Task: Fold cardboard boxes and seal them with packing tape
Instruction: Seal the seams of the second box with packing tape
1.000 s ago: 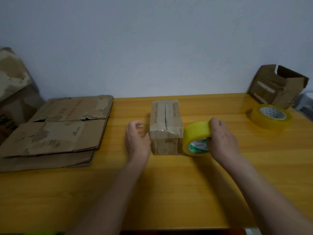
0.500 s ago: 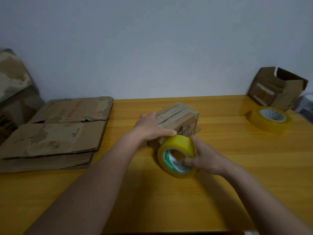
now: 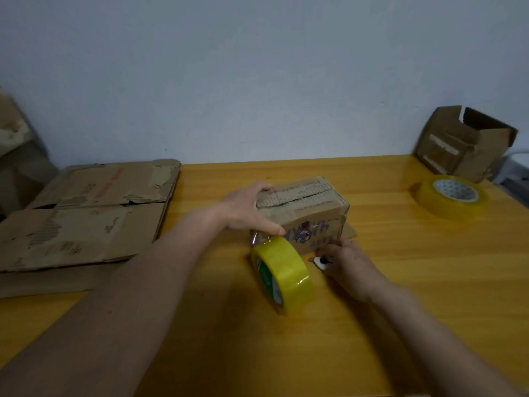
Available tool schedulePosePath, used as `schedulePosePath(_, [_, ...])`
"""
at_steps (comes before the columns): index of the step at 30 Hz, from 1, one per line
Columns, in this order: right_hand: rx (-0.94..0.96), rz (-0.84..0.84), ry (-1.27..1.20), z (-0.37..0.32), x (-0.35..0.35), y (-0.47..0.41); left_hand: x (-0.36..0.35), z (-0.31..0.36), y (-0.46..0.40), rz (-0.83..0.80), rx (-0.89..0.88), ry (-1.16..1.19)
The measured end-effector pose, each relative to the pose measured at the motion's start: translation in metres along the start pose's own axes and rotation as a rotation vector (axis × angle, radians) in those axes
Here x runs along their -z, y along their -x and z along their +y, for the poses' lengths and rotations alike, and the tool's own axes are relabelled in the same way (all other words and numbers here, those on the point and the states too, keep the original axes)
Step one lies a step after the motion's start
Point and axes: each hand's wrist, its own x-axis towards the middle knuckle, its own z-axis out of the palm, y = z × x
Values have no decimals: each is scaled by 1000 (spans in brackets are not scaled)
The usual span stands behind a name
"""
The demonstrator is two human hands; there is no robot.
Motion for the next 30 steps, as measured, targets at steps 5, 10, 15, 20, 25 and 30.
schedulePosePath(5, [-59, -231, -277, 4, 40, 25, 0, -1, -8, -68, -56, 41])
schedulePosePath(10, [176, 64, -830, -46, 84, 38, -2, 10, -16, -172, -97, 76])
schedulePosePath(15, [242, 204, -682, -83, 66, 3, -5, 16, -13, -213, -100, 150])
schedulePosePath(20, [244, 146, -608, -80, 58, 0, -36, -1, 50, 2, 180, 677])
schedulePosePath(25, [272, 190, -345, -81, 52, -5, -89, 10, 83, 35, 200, 992])
schedulePosePath(30, [249, 217, -297, -81, 44, -12, -76, 17, 89, 17, 242, 951])
